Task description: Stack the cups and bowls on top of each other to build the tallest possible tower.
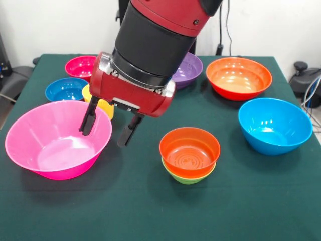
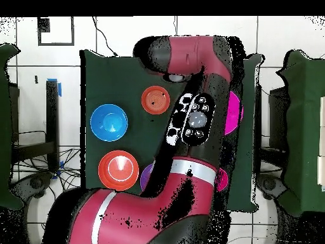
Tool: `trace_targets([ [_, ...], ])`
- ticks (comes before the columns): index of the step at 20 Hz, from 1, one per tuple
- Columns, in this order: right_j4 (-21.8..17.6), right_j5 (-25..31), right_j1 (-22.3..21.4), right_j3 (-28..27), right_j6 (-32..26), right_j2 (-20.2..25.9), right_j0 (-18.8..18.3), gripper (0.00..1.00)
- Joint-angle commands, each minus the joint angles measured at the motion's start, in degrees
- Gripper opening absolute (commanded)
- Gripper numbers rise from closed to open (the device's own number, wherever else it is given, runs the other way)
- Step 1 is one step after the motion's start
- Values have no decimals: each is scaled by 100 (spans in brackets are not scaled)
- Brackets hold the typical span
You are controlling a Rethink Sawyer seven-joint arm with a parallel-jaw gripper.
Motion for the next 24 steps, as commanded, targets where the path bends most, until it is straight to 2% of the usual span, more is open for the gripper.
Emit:
trace_targets([
  [1, -226, -1034, -634, 1019, -1132, 884, -328, 100],
  [7, -285, -970, -539, 1045, -526, 701, -283, 100],
  [20, -244, -803, -464, 1266, -403, 758, -283, 100],
  [24, -221, -1021, -389, 1445, 25, 695, -194, 100],
])
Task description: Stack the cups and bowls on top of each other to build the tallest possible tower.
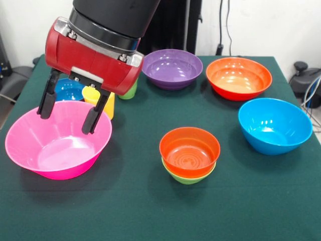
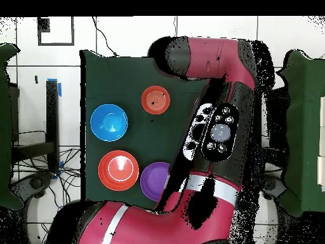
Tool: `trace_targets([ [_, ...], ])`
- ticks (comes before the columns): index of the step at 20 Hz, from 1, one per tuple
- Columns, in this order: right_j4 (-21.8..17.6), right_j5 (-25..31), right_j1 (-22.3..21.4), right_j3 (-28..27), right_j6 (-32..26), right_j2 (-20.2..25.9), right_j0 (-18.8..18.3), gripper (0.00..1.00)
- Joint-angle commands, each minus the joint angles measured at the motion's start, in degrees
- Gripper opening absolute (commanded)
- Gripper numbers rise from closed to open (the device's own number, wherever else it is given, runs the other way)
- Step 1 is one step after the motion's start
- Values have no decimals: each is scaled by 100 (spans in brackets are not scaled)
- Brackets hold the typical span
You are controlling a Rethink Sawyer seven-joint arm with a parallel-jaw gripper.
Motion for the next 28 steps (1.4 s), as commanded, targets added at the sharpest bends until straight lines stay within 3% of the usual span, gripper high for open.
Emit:
trace_targets([
  [1, -179, -154, 211, 947, 82, 579, 92, 100],
  [19, -147, -810, 336, 1824, 739, 435, 293, 100],
  [28, -114, -1177, 642, 1865, 894, 422, 346, 100],
])
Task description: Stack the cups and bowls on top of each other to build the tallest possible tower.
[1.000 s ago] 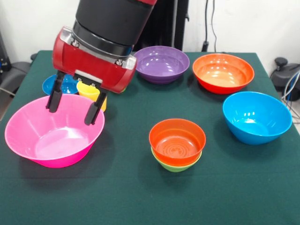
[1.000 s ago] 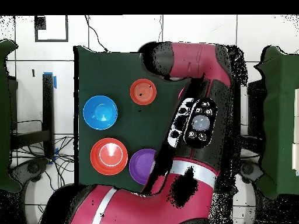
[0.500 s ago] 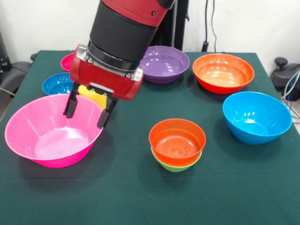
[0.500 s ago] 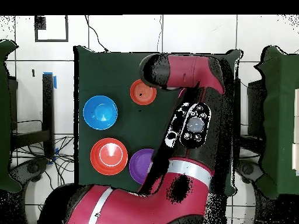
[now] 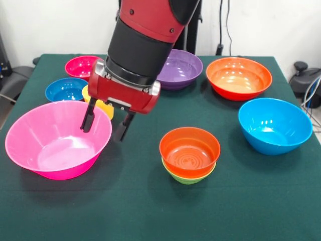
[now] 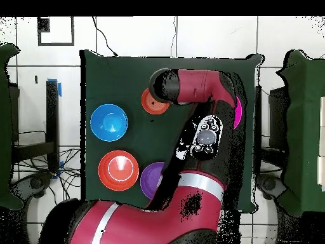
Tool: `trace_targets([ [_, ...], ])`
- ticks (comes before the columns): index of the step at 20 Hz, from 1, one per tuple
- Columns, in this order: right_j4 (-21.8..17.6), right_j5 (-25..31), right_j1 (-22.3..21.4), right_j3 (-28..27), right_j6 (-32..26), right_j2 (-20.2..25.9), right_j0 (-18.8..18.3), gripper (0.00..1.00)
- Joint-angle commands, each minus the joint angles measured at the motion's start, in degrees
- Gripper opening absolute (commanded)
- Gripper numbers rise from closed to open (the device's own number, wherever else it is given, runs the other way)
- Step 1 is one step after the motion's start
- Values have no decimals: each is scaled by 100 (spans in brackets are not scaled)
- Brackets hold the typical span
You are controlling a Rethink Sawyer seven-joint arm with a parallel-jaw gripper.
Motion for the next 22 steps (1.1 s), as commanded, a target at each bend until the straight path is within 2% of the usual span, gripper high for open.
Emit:
trace_targets([
  [1, -114, -369, 539, 573, 899, 407, 165, 100],
  [11, -144, -573, 808, 440, 784, 370, 124, 100],
  [22, -193, -515, 976, 332, 483, 410, 75, 100],
])
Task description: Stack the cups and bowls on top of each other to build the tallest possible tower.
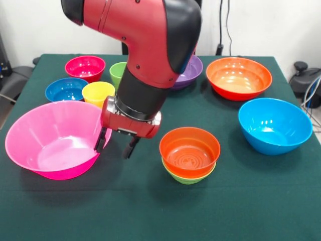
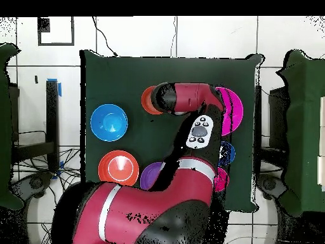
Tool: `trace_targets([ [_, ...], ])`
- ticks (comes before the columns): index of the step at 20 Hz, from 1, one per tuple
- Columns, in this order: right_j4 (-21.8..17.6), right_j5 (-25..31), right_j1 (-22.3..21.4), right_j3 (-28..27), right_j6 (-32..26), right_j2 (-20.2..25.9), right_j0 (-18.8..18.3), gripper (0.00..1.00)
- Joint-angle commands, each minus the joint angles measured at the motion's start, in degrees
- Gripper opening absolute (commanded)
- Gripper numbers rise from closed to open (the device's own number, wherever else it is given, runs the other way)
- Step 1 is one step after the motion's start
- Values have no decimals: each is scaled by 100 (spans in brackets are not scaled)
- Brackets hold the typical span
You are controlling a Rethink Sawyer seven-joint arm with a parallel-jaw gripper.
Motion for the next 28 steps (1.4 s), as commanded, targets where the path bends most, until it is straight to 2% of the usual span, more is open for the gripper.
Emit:
trace_targets([
  [1, -205, -205, 204, 264, 444, 438, 49, 100],
  [13, -382, 39, -78, 403, -94, 453, 41, 100],
  [17, -467, 65, -322, 608, -280, 421, 23, 100],
  [28, -570, 185, -689, 897, -381, 391, 4, 100],
])
